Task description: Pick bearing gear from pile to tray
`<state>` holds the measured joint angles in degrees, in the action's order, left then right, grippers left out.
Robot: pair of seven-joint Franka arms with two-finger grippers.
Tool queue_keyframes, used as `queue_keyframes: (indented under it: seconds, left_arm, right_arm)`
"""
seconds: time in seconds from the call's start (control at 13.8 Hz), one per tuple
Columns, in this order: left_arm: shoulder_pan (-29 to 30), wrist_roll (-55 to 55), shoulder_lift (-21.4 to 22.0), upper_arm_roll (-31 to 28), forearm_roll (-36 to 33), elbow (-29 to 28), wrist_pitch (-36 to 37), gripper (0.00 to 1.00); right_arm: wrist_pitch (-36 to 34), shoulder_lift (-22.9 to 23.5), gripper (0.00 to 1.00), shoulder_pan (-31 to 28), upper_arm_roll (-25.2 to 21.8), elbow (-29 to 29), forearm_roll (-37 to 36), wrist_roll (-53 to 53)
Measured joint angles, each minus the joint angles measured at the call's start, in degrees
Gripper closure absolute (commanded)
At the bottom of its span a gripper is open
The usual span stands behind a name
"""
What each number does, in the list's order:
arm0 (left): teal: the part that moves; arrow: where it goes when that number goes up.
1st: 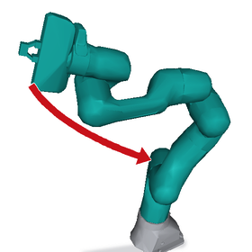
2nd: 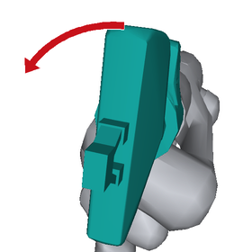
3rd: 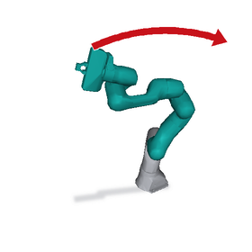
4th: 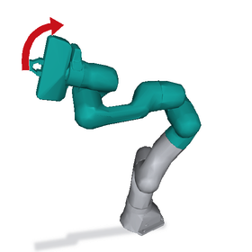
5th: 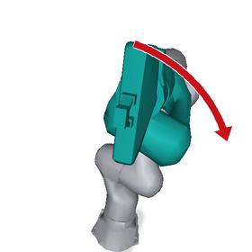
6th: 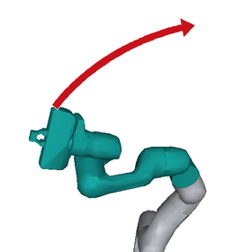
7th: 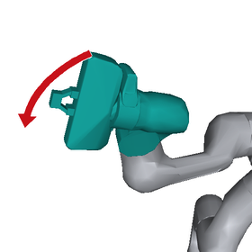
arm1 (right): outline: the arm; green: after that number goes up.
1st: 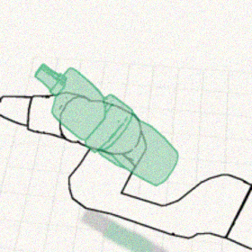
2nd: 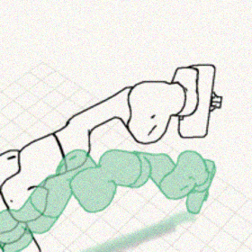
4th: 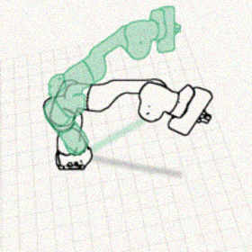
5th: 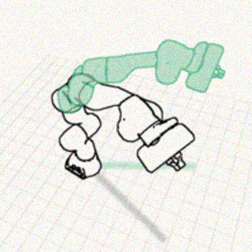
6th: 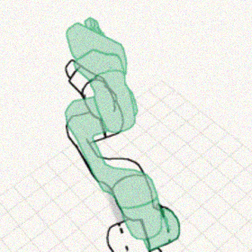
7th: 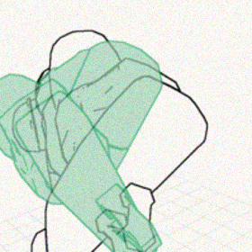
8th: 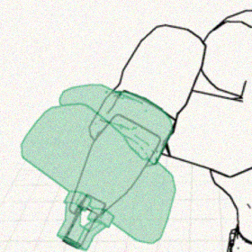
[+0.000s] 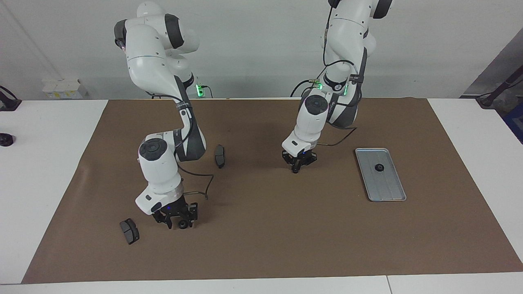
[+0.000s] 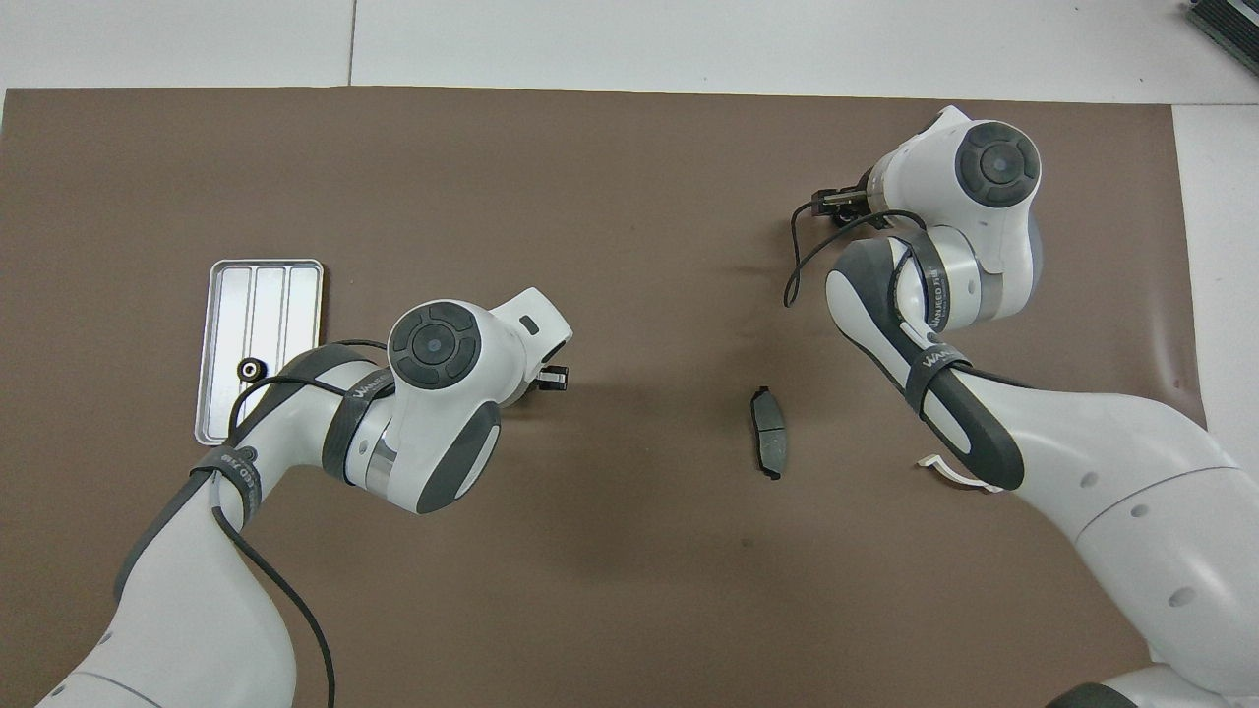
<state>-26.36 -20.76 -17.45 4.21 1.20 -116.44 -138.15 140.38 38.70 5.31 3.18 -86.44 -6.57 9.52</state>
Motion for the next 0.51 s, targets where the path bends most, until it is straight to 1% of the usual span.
queue_keyframes:
  seconds: [0.07,0.22,0.29,0.36,0.51]
  left_arm:
    - [0.4,0.0,0.0,-0.2,0.0,1.1,1.2,1.0]
    - [2.3,0.0,0.0,-0.6,0.0,4.4,4.6,1.0]
    - [3.8,0.0,0.0,-0.8,-0.1,6.2,6.4,1.0]
    - [5.7,0.5,-0.1,-0.8,-0.1,7.5,7.8,1.0]
    - [10.4,3.6,-0.1,-0.9,-0.1,8.8,8.9,1.0]
  right_arm:
    - [0.0,0.1,0.31,0.0,0.0,0.0,0.0,0.0]
    - [0.3,0.3,0.38,0.1,0.1,-0.4,0.0,0.0]
    - [0.4,0.4,0.45,0.2,0.1,-0.7,0.0,0.0]
    - [0.5,0.4,0.57,0.2,0.1,-0.8,0.0,0.0]
    - [0.6,0.3,0.86,0.2,0.1,-0.7,0.0,0.0]
